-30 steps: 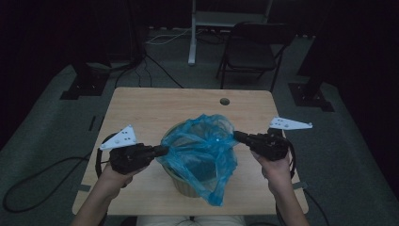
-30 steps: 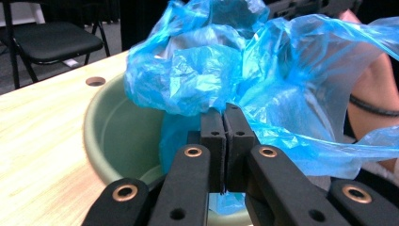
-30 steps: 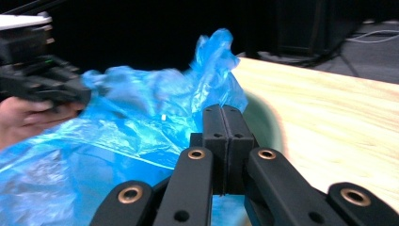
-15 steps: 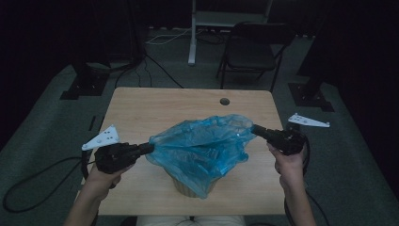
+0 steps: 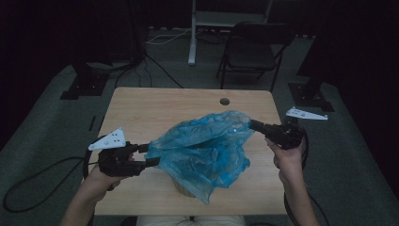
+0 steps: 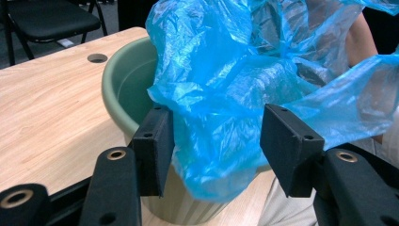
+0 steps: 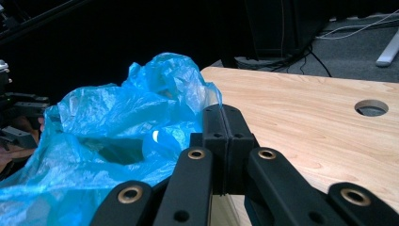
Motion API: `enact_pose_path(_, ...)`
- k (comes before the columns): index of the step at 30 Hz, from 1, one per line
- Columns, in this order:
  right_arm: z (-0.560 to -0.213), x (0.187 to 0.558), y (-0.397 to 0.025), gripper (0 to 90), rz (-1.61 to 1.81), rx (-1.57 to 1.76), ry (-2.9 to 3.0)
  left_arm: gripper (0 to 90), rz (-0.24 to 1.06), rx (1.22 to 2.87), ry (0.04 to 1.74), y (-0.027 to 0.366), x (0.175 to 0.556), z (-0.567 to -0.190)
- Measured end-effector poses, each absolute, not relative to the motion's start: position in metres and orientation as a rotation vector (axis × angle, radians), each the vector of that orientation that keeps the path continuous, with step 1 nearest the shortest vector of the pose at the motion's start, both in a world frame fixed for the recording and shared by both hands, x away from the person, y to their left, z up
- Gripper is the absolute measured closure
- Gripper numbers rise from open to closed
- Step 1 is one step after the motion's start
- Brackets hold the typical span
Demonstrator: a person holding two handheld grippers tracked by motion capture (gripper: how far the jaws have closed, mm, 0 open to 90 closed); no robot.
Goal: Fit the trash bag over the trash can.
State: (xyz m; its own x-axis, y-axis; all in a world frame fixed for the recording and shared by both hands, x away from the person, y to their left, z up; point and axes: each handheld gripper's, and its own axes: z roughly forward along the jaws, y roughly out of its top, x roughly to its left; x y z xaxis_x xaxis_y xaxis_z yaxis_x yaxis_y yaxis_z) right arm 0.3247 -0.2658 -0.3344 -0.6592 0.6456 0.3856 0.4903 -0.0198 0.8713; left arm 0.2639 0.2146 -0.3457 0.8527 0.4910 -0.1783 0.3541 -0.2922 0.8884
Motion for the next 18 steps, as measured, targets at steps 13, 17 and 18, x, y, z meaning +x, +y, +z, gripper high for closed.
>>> enact_pose_path(13, -0.321, 0.333, -0.252, 89.8, 1.772, 1.189, 2.126, 38.2, 0.079, 1.891, 0.692, 0.220, 0.311, -0.320)
enact_pose_path(17, -0.318, 0.334, -0.251, 89.6, 1.781, 1.180, 2.121, 39.3, 0.008, 1.955, 0.657, 0.203, 0.325, -0.331)
enact_pose_path(18, -0.318, 0.334, -0.251, 89.6, 1.776, 1.182, 2.123, 41.6, -0.003, 1.965, 0.656, 0.199, 0.327, -0.333)
